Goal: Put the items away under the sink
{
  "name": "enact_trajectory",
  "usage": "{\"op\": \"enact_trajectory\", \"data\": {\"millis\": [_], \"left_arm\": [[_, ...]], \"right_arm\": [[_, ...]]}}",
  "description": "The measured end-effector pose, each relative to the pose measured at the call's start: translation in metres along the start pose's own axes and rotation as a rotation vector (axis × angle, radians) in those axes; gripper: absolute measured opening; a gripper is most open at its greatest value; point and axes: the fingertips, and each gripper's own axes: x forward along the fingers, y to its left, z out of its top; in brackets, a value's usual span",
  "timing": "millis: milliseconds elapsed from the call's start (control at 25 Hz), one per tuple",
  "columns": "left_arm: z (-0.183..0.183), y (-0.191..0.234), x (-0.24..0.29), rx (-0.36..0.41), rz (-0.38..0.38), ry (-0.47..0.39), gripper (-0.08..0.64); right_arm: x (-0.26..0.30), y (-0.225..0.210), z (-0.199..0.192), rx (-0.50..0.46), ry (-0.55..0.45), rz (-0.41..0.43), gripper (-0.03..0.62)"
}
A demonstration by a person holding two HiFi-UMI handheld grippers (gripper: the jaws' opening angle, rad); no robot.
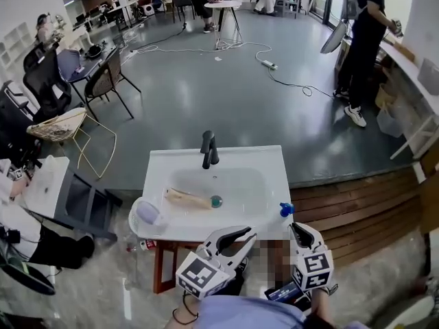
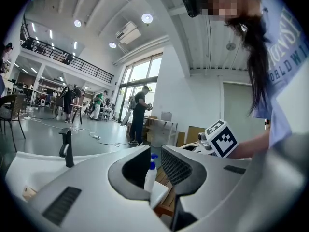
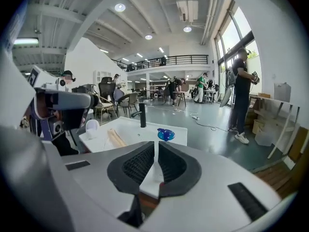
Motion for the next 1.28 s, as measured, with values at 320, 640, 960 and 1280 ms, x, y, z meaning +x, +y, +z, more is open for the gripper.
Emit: {"op": "enact_trajectory", "data": {"millis": [320, 640, 960, 1280], "left_arm": [[-0.011, 0.024, 0.014, -0.027, -0.018, 0.009, 0.068], [-0.021, 0.043, 0.018, -0.04, -0.006, 0.005, 0.068], [-0.031, 0.058, 0.01, -0.074, 0.05, 0.0, 0.067], [-0.027, 0.059, 0.006, -0.071, 0.074, -0.003, 0.068]], "right_arm": [[0.037, -0.014, -0.008, -0.049, 0.04, 0.043, 0.147], [0.065, -0.018, -0.011, -0.089, 0.049, 0.01, 0.147], [0.078, -0.014, -0.002, -0.069, -0.019, 0.021, 0.144], [0.071, -0.014, -0.001, -0.011, -0.031, 0.055, 0.129]]}}
